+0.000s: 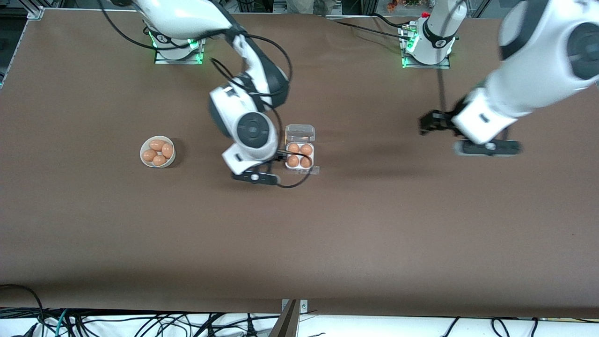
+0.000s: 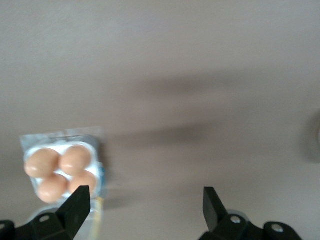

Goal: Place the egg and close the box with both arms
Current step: 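Withdraw the right gripper while the left gripper reaches the carton lid, then fold the clear lid over the eggs and press it shut with the left gripper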

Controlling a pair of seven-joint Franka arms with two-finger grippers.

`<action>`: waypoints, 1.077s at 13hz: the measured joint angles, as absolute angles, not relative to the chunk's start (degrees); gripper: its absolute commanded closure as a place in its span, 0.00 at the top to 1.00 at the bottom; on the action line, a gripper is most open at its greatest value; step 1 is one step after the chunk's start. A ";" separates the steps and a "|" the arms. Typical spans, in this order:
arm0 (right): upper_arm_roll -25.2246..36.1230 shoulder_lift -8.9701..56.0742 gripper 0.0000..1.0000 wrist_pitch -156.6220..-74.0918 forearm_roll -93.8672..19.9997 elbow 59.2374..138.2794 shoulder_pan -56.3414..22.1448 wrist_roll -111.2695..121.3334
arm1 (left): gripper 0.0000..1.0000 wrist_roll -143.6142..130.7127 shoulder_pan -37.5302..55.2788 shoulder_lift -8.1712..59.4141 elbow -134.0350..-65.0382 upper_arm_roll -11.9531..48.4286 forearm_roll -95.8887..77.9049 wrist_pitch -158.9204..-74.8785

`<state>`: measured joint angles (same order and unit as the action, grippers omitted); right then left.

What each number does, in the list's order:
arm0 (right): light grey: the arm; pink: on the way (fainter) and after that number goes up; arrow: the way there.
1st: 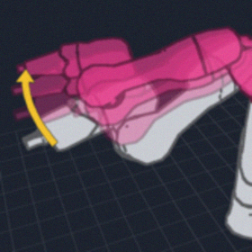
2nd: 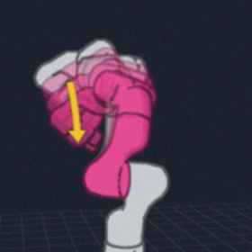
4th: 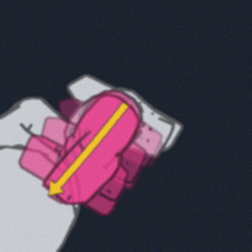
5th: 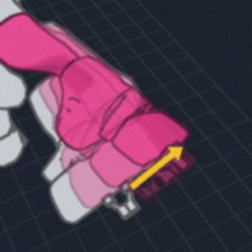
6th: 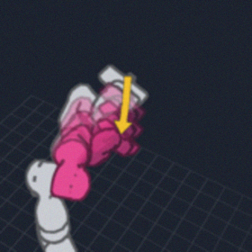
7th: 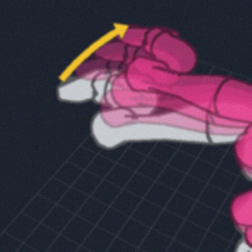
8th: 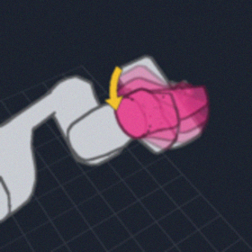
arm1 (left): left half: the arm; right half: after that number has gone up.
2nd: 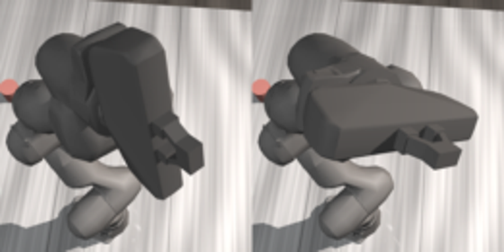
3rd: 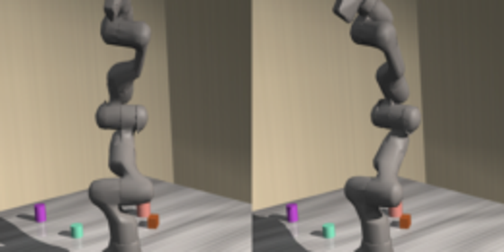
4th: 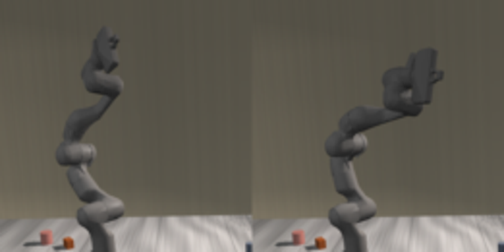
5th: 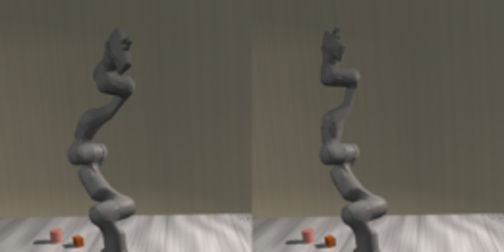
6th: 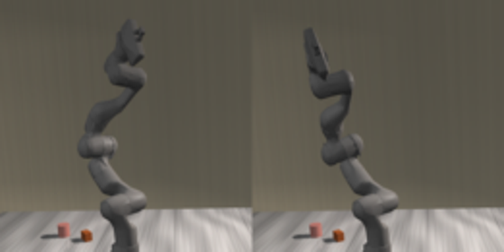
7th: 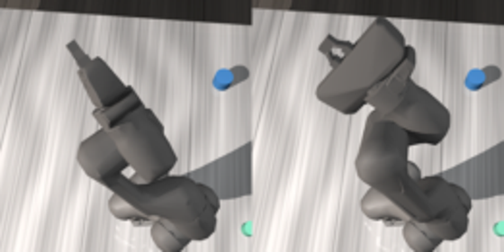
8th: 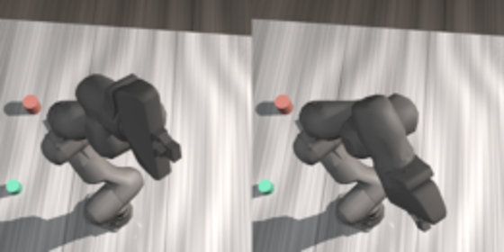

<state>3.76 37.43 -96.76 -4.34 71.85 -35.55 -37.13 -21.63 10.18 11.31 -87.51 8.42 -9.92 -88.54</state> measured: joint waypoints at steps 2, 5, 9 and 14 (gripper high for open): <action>6.04 30.98 1.00 -95.47 -4.41 77.77 -31.96 -29.06 | 0.00 -28.13 14.80 13.45 -87.55 8.61 -12.69 -86.76; 12.96 21.77 1.00 -94.77 -4.73 87.77 -30.13 -17.87 | 0.00 -36.82 23.30 18.78 -87.60 8.81 -13.84 -86.65; 20.89 11.12 1.00 -93.79 -4.33 97.53 -30.13 -8.64 | 0.00 -39.19 28.94 27.05 -87.25 8.81 -19.03 -89.54; 27.48 5.34 1.00 -90.55 -3.28 98.85 -30.12 -1.69 | 0.00 -39.16 32.20 33.84 -86.13 8.81 -22.93 -96.47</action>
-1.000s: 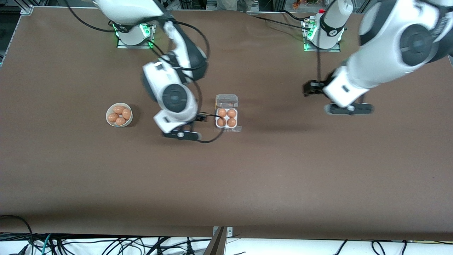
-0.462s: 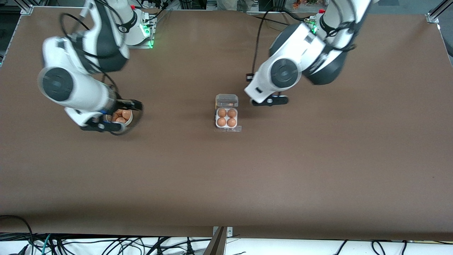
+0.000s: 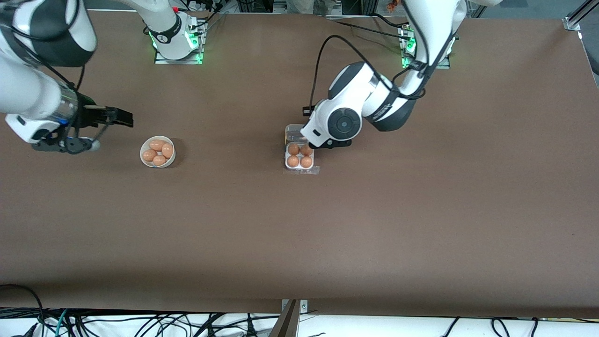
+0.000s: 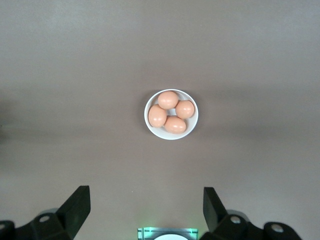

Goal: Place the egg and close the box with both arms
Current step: 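Fold the clear lid over the eggs and press it shut with the left gripper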

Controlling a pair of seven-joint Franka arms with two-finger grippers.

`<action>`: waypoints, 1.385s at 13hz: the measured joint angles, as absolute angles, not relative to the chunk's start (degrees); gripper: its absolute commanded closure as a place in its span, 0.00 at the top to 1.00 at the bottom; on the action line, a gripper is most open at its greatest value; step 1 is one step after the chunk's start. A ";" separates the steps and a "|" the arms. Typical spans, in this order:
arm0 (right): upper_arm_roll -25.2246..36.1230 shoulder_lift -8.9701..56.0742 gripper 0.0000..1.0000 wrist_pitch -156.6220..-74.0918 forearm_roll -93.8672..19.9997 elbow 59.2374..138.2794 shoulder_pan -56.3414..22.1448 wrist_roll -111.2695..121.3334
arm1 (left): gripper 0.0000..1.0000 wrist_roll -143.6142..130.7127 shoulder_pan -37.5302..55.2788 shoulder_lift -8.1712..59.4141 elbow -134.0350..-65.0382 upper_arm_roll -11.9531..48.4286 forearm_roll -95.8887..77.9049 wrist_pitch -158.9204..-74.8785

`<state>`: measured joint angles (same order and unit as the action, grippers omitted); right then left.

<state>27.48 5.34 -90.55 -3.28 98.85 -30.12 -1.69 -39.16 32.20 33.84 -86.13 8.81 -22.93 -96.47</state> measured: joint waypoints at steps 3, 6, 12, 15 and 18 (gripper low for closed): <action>27.85 4.99 1.00 -89.98 -3.21 98.42 -30.08 -1.65 | 0.00 -39.19 35.03 37.46 -85.86 8.82 -23.47 -101.08; 18.31 4.99 1.00 -89.27 -3.09 98.33 -19.52 -1.67 | 0.00 -39.19 36.25 39.49 -85.68 8.81 -23.51 -103.12; -1.07 4.77 1.00 -88.84 -1.83 96.88 -0.93 -1.83 | 0.00 -39.14 36.58 40.65 -85.40 7.45 -23.52 -107.90; -0.94 4.64 1.00 -88.73 -1.80 96.52 -1.06 -1.92 | 0.14 -39.10 35.88 40.68 -83.49 5.33 -23.52 -108.74; -0.82 4.61 1.00 -88.72 -1.79 95.18 -1.12 -2.10 | 0.61 -39.09 34.10 40.23 -78.58 4.34 -22.83 -103.03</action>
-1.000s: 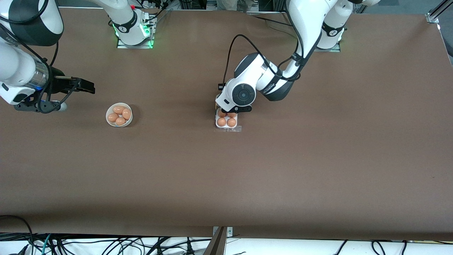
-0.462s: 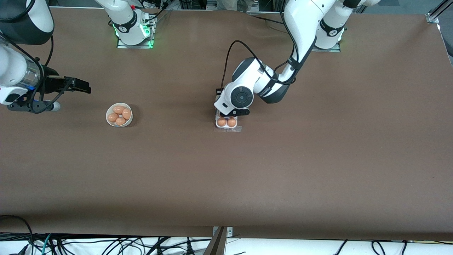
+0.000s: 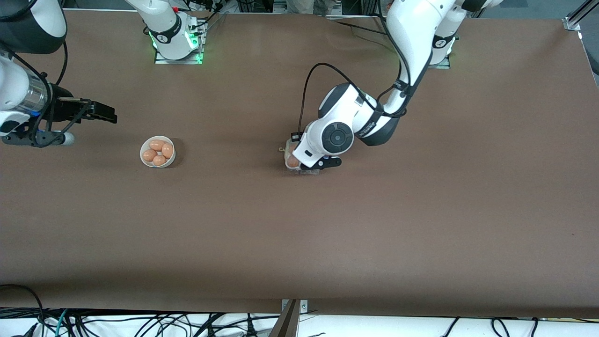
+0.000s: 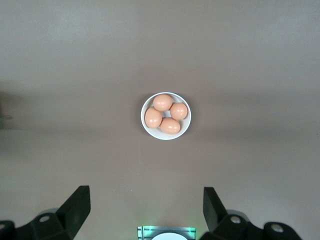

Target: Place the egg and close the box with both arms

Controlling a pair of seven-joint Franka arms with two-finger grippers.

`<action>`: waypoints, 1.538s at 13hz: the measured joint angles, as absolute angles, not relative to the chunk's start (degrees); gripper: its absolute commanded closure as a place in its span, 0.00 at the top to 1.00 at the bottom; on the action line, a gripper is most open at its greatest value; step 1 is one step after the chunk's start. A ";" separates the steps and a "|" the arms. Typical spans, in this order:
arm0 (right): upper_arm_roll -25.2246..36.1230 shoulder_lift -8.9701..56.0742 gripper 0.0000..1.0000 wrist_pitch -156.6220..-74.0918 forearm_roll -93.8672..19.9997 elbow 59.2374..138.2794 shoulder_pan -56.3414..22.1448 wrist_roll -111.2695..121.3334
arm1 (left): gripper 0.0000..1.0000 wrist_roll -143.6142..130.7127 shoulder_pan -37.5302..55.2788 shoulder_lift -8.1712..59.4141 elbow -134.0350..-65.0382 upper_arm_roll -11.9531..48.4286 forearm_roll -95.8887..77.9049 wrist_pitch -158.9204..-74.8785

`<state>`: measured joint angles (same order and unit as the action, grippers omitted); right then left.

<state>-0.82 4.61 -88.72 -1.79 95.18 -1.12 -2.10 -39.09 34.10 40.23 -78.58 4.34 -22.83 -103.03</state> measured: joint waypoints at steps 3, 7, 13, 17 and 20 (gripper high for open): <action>-0.86 4.60 1.00 -88.55 -1.79 94.41 -1.40 -2.17 | 0.92 -39.09 29.83 39.22 -69.68 3.54 -15.23 -92.94; -0.86 4.60 1.00 -87.39 -1.79 94.37 -1.54 -2.17 | 1.00 -38.25 21.01 37.73 -61.85 3.45 -3.22 -90.26; -0.71 4.59 1.00 -87.14 -1.79 94.31 -1.55 -2.15 | 1.00 -24.56 13.45 36.56 -59.81 3.22 5.20 -90.29; -0.80 4.47 1.00 -87.14 -1.79 94.18 -1.64 -2.15 | 1.00 -14.26 6.13 30.23 -60.74 3.14 5.25 -89.56; -0.80 4.43 1.00 -87.12 -1.79 94.16 -1.65 -2.15 | 1.00 -12.60 4.47 19.80 -70.28 3.16 5.25 -88.99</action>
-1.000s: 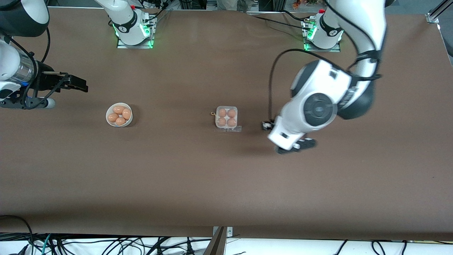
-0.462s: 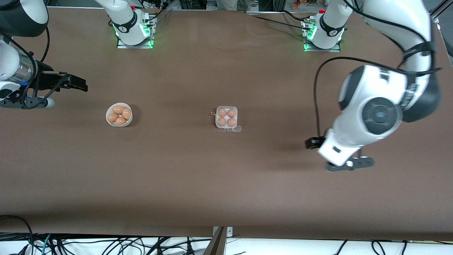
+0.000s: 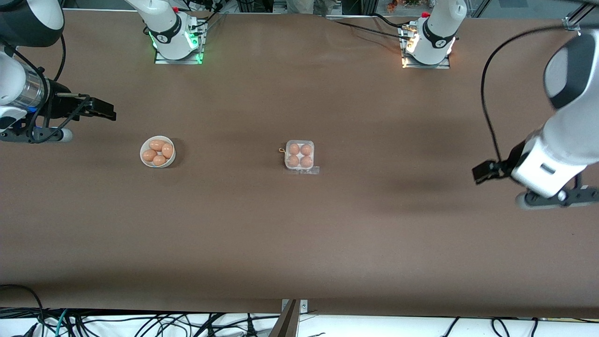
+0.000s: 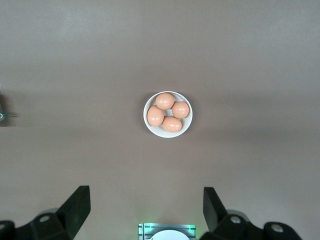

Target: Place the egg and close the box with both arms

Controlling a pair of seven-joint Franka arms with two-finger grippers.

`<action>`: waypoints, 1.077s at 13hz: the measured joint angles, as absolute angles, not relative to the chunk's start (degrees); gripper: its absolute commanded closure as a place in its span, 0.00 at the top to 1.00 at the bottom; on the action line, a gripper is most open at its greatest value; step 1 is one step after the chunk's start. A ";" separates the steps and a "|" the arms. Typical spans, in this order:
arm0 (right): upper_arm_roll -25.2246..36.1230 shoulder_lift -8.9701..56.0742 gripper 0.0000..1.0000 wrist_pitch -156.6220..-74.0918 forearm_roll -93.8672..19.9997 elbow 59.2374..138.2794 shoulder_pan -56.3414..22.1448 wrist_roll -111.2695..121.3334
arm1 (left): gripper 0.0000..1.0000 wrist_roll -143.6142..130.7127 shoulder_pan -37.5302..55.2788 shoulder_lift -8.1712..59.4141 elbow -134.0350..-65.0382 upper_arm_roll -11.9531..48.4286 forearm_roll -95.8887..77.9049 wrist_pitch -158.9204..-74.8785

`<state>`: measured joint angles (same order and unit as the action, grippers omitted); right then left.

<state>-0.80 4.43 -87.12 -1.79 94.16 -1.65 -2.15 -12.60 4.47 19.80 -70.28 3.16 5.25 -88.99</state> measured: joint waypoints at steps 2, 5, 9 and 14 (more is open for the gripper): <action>-0.79 4.43 1.00 -87.10 -1.79 94.15 -1.65 -2.15 | 1.00 -11.85 3.95 12.52 -78.73 3.17 5.25 -90.34; -0.77 4.43 1.00 -87.09 -1.79 94.16 -1.65 -2.15 | 1.00 -11.84 3.46 5.46 -88.92 2.64 4.22 -94.66; -0.74 4.43 1.00 -87.09 -1.79 94.16 -1.64 -2.16 | 1.00 -11.54 3.13 3.01 -93.20 -0.06 0.69 -96.91; -0.74 4.43 1.00 -87.09 -1.79 94.16 -1.64 -2.16 | 1.00 -11.54 3.43 1.99 -94.34 0.10 0.65 -96.98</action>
